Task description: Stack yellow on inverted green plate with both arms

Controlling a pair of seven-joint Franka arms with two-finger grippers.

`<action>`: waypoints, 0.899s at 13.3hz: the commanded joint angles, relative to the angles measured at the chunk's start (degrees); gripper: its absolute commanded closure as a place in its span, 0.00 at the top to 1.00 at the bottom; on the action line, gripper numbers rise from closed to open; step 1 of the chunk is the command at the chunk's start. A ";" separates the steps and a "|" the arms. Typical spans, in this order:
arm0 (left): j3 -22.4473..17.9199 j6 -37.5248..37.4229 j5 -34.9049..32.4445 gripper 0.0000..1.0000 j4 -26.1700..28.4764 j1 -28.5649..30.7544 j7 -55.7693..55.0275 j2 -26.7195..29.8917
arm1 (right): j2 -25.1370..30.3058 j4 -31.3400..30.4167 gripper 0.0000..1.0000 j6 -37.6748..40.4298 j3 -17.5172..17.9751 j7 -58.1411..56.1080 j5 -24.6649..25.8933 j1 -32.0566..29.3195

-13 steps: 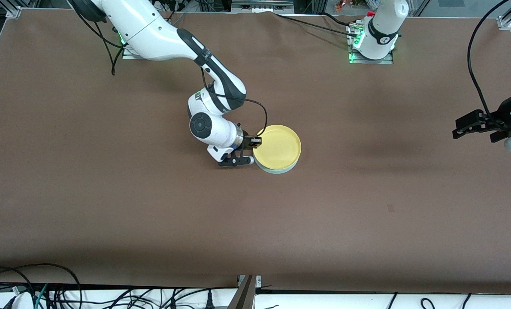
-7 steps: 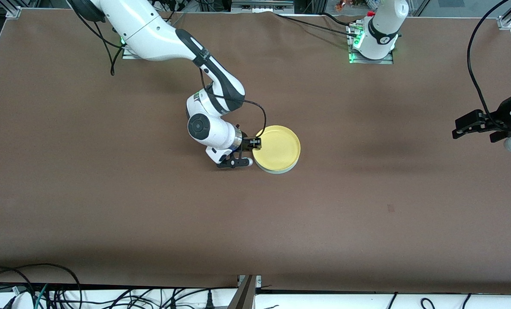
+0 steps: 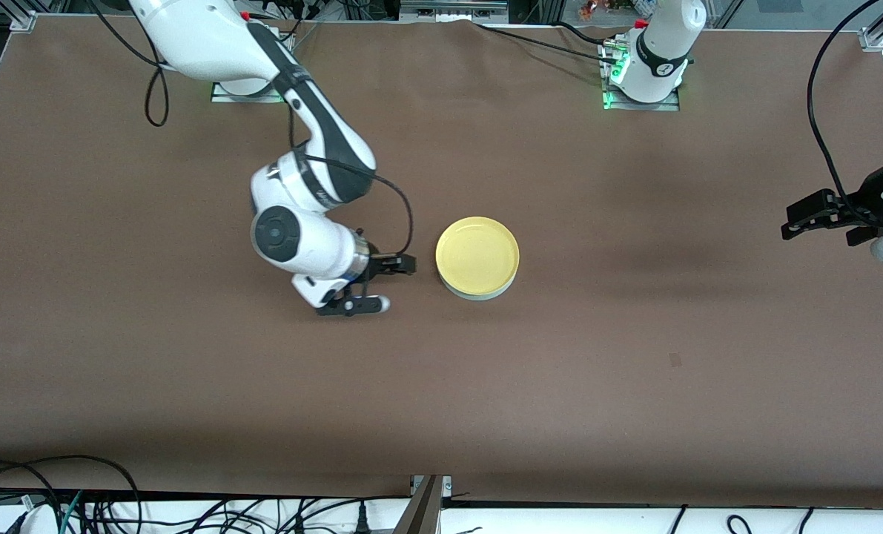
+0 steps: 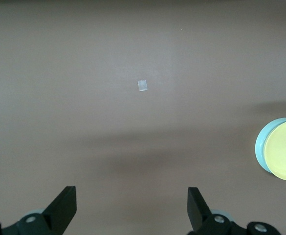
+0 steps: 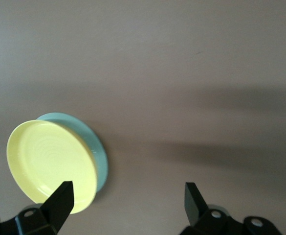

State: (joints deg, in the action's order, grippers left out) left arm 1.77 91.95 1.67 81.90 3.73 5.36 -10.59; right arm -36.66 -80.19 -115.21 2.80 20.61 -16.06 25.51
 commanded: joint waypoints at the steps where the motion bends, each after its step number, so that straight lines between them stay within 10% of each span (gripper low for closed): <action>1: 0.17 -1.42 -1.41 1.00 -1.92 -0.21 0.44 -0.66 | 2.72 1.87 1.00 8.57 -5.94 -2.13 0.86 -0.81; 12: 0.17 -1.77 -1.32 1.00 -1.92 -0.21 0.36 -0.57 | 13.08 5.57 1.00 30.40 -24.33 -21.48 8.94 -2.40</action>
State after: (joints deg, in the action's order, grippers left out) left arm 1.77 91.59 1.67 81.85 3.72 5.36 -10.59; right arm -26.59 -75.31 -87.31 -20.82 0.84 -8.25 22.78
